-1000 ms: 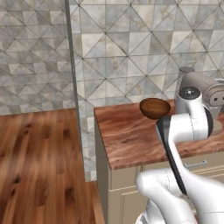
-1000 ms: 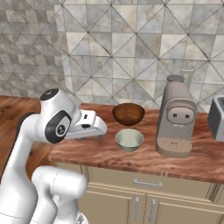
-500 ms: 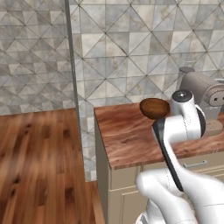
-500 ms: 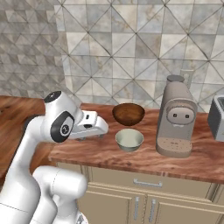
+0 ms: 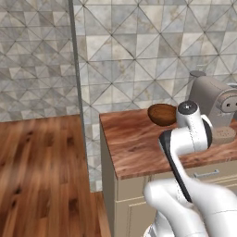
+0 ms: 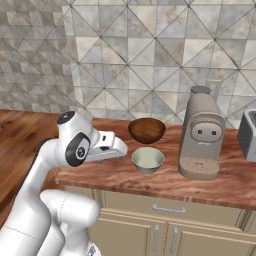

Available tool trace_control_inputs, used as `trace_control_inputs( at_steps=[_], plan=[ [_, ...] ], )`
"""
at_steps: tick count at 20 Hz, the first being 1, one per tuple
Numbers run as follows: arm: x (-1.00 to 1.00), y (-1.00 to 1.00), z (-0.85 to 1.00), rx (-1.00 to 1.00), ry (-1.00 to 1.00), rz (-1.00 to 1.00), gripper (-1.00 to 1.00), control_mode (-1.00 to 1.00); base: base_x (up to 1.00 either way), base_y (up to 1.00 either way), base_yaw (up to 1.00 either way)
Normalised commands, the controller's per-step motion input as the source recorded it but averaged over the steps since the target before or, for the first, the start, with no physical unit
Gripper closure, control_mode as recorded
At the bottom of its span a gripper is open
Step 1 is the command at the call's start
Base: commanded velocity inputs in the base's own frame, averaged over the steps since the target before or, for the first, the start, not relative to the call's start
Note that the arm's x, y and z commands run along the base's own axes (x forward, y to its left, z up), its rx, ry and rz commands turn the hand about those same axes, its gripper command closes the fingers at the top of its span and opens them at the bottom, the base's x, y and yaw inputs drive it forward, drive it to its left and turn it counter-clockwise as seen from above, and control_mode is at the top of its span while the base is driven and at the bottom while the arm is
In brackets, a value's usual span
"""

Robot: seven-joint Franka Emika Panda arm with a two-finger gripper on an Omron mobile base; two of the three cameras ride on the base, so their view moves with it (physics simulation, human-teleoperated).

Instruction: Pick up the bowls on the counter and stack them on top of one another in the open cabinet. Place the smaller bowl on top of the larger bowl.

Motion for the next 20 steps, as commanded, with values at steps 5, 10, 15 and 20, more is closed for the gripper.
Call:
trace_control_inputs(
  at_steps=[5,10,15,20],
  plan=[
    [0.24,-0.20,-0.15,0.00,0.01,-0.03,-1.00,-1.00,0.00,0.00,0.00],
    [0.24,-0.16,-0.14,0.00,0.02,-0.02,-1.00,-1.00,0.00,0.00,0.00],
    [0.21,-0.04,-0.12,0.01,0.03,-0.01,-1.00,-1.00,0.00,0.00,0.00],
    [0.19,0.00,-0.09,0.02,0.04,0.00,-1.00,-1.00,0.00,0.00,0.00]
  ],
)
